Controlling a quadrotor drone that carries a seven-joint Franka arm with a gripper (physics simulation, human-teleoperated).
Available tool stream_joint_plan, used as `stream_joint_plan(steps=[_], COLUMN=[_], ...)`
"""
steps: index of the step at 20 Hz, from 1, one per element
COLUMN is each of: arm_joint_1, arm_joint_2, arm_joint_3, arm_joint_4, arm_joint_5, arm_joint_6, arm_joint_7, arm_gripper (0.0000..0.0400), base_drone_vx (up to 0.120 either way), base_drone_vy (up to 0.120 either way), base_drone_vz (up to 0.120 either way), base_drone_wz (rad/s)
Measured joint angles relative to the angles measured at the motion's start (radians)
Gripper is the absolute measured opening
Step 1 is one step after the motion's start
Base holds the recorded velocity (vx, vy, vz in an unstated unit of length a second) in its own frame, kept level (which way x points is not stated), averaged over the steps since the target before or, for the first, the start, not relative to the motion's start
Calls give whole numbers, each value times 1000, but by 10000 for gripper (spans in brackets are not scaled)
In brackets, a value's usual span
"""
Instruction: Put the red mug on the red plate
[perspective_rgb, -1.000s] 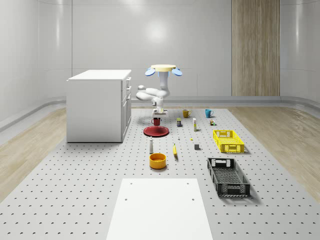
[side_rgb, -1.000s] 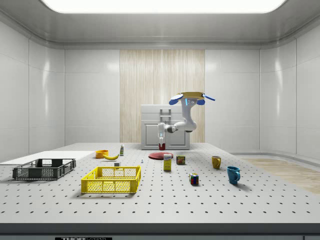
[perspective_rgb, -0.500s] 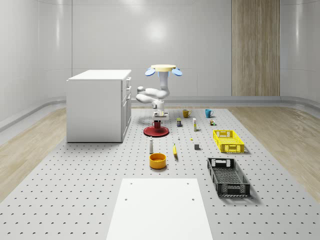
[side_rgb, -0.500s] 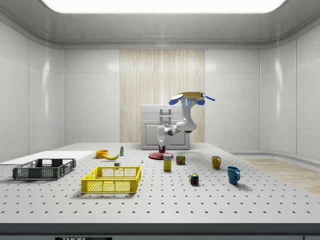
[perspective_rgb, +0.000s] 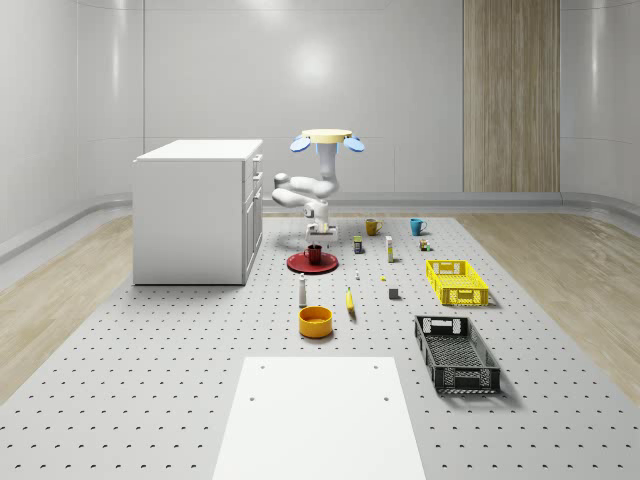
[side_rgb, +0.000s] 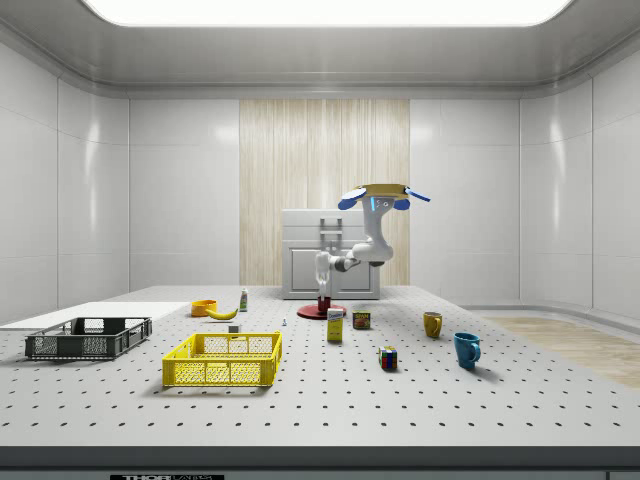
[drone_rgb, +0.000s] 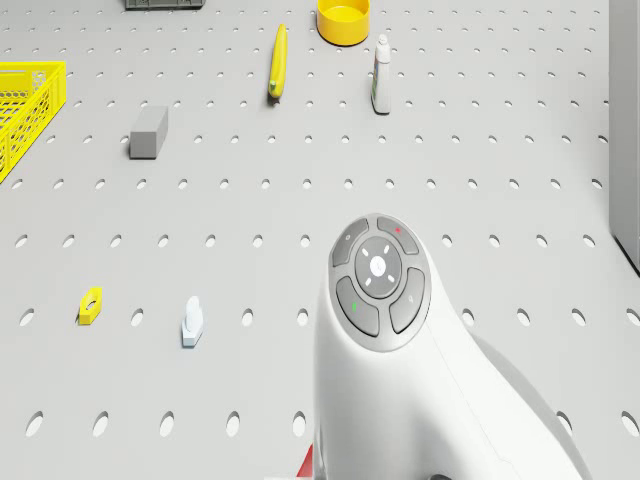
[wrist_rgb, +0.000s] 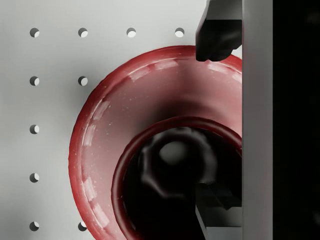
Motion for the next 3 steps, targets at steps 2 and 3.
stream_joint_plan(steps=[2,3], arm_joint_1=[3,3], arm_joint_2=[1,1], arm_joint_3=[13,16], arm_joint_4=[-3,-4], arm_joint_5=[12,15], arm_joint_6=[-6,-7], arm_joint_7=[-1,-1], arm_gripper=[382,385], base_drone_vx=[0,0], base_drone_vy=[0,0], base_drone_vz=[0,0], base_drone_wz=[0,0])
